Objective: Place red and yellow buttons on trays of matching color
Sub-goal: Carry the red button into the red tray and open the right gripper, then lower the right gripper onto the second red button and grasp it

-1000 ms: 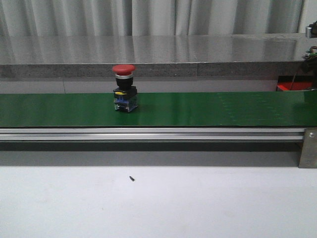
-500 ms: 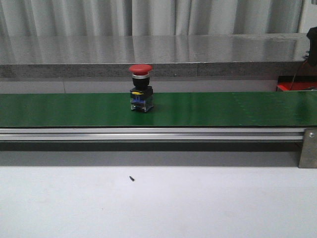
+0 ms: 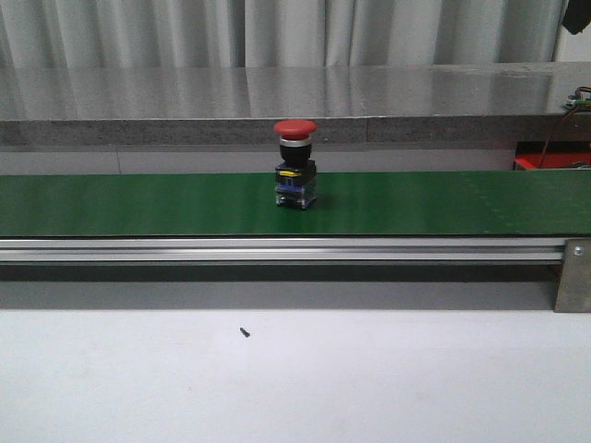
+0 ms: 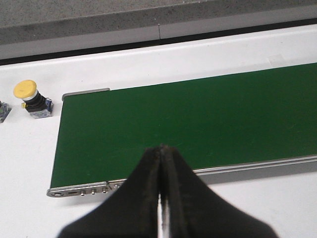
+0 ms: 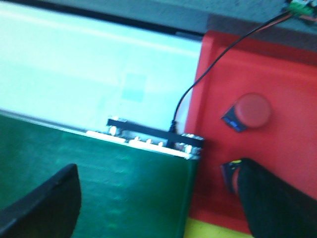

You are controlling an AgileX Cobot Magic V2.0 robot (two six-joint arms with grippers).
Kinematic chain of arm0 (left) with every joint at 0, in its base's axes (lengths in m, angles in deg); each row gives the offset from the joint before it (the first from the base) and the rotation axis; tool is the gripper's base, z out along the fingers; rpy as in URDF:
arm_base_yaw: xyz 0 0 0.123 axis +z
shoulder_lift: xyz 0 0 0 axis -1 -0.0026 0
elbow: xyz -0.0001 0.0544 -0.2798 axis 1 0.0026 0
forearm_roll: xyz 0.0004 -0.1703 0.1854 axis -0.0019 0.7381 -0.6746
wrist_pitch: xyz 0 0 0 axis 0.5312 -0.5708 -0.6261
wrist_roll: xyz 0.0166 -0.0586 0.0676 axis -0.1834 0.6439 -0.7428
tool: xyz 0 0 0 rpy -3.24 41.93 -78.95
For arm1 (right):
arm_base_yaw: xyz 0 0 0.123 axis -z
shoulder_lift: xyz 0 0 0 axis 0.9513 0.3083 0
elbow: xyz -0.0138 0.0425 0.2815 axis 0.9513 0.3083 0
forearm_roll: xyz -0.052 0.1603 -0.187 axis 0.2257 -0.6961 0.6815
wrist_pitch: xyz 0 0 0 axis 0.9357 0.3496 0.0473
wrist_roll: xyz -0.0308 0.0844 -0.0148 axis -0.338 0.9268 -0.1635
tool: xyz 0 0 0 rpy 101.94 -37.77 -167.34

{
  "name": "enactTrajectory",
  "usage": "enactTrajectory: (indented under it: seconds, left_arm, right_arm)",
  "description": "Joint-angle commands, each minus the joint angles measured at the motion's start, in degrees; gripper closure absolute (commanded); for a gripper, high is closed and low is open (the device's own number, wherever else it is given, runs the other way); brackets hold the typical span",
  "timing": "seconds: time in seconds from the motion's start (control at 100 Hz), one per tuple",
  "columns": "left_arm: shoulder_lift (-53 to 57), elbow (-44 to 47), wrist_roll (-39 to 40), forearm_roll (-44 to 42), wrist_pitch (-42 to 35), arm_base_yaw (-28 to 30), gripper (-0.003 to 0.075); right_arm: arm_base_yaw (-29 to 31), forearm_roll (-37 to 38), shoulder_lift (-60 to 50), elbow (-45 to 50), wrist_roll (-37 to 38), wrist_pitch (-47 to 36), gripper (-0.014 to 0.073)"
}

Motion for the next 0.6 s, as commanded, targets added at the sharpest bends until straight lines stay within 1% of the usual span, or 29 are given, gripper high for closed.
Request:
enactTrajectory:
  seconds: [0.0,0.18,0.31,0.47,0.59]
  left_arm:
    - [0.4,-1.5,0.0,1.4,-3.8,-0.3,0.0740]
    - [0.4,-1.5,0.0,1.5,-3.8,-0.3,0.0740]
    - [0.4,-1.5,0.0,1.5,-3.8,-0.3,0.0740]
    - [0.4,-1.5,0.0,1.5,-3.8,-0.3,0.0740]
    - [0.4,-1.5,0.0,1.5,-3.8,-0.3,0.0740]
  right_arm:
    - [-1.5,-1.3,-5.9,3.3,-0.4,-1.4,-0.0040]
    - [-6.4,-1.3,-11.2,13.3,-0.4,-5.9,-0.0040]
    - [-10.5,-1.3,-13.1,18.3,-0.4,-8.2,-0.0040]
    - [-16.5,-1.3,-13.1,21.3,-0.4,-11.1,-0.0040]
    - [-20.1,-1.3,-12.5,21.5,-0.3,-12.9,-0.0040]
